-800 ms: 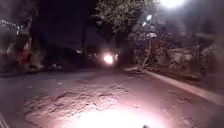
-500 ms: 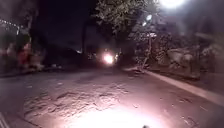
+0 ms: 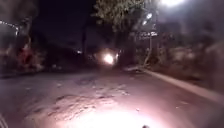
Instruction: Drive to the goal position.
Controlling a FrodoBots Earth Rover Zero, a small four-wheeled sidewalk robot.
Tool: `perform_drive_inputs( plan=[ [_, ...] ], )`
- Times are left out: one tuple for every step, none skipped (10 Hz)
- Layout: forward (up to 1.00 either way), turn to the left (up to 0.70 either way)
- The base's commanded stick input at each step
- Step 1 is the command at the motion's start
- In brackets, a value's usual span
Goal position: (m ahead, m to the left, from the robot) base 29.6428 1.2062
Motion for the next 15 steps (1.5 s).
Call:
perform_drive_inputs(
  plan=[
    [0.7, 0.0],
    [0.7, 0.0],
    [0.7, 0.0],
    [0.7, 0.0],
    [0.7, 0.0],
    [0.7, 0.0],
    [0.7, 0.0],
    [0.7, 0.0],
    [0.7, 0.0],
    [0.7, 0.11],
    [0.7, 0.32],
    [0.7, 0.34],
    [0.7, 0.02],
    [0.7, 0.0],
    [0.7, 0.0]
  ],
)
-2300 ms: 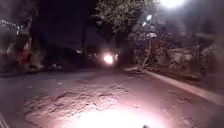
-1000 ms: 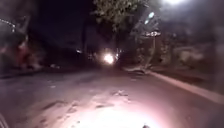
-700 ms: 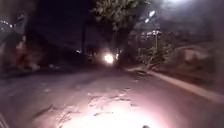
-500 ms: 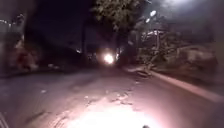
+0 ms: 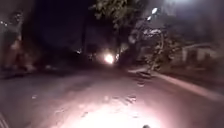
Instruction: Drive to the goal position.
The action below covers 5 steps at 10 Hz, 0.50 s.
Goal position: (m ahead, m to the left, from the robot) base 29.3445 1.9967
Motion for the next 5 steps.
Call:
perform_drive_inputs(
  plan=[
    [0.7, 0.0],
    [0.7, 0.0],
    [0.7, 0.0],
    [0.7, 0.0],
    [0.7, 0.0]
  ],
)
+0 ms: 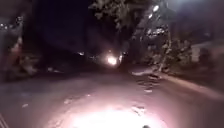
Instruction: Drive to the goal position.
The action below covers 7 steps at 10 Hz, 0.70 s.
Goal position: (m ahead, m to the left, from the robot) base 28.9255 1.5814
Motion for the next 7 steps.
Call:
perform_drive_inputs(
  plan=[
    [0.7, 0.0],
    [0.7, 0.0],
    [0.7, 0.0],
    [0.7, 0.0],
    [0.7, 0.0],
    [0.7, 0.0],
    [0.7, 0.0]
  ],
)
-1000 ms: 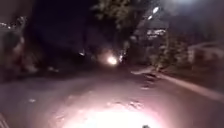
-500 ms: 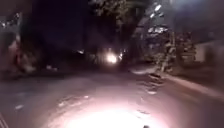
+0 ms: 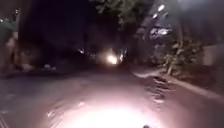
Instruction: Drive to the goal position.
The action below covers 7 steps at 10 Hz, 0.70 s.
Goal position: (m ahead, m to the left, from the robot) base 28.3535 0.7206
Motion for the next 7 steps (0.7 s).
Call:
perform_drive_inputs(
  plan=[
    [0.7, 0.0],
    [0.7, 0.0],
    [0.7, 0.0],
    [0.7, 0.0],
    [0.7, 0.0],
    [0.7, 0.0],
    [0.7, 0.0]
  ],
)
